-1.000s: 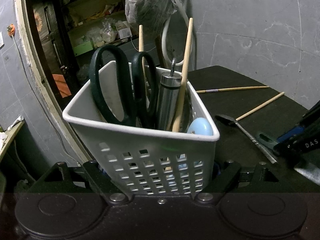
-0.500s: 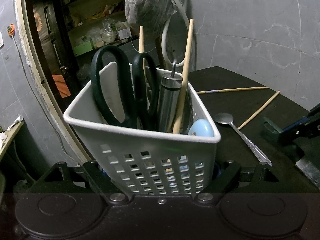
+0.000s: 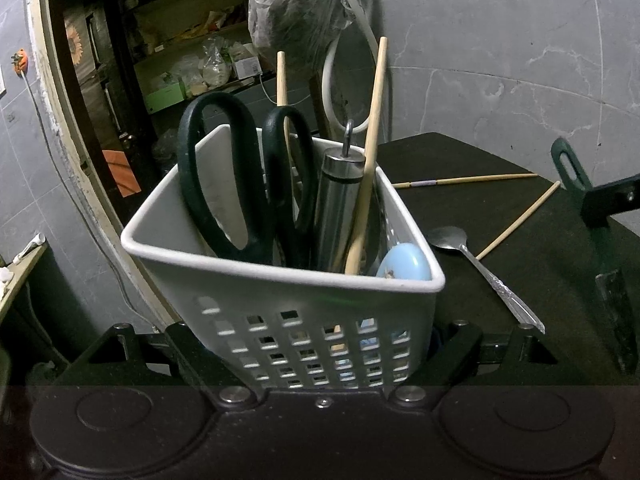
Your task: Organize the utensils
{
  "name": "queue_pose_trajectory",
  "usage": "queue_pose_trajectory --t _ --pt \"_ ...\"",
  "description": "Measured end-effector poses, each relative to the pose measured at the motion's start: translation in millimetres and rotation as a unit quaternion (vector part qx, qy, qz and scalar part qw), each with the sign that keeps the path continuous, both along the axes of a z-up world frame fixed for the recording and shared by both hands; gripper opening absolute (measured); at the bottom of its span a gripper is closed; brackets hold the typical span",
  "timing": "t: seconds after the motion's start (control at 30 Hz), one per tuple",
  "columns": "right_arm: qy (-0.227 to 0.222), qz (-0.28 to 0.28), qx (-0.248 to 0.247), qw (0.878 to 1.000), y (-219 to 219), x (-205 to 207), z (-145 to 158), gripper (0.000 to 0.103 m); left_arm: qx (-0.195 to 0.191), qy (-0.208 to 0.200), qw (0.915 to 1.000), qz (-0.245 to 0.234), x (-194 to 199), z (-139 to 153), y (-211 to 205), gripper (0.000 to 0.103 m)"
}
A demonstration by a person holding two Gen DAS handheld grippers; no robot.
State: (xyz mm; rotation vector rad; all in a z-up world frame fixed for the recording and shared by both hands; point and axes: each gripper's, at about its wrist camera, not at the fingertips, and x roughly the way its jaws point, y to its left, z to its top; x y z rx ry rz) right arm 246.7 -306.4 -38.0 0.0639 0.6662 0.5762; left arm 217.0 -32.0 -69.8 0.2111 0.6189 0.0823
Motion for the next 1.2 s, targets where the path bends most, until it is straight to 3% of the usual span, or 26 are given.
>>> queue_pose_trajectory --t 0.43,0.63,0.77,0.97,1.07,1.2 --pt "-0.072 -0.027 0.044 0.996 -4 -12 22 0.012 0.0 0.0 1.0 0.0 1 0 -1 0.088" --pt "-0.116 -0.023 0.06 0.991 3 -8 51 0.012 0.001 0.0 1.0 0.0 1 0 -1 0.088" --pt "-0.152 0.011 0.097 0.983 15 -6 93 0.012 0.0 0.0 1.0 0.0 1 0 -1 0.088" --pt "-0.198 0.1 0.166 0.961 43 -3 152 0.012 0.001 0.0 1.0 0.0 1 0 -1 0.088" --pt "-0.211 0.137 0.17 0.953 66 1 164 0.012 0.001 0.0 1.0 -0.001 1 0 -1 0.087" --pt "-0.209 0.165 0.145 0.953 96 4 156 0.012 0.0 0.0 1.0 0.0 2 -1 -2 0.088"
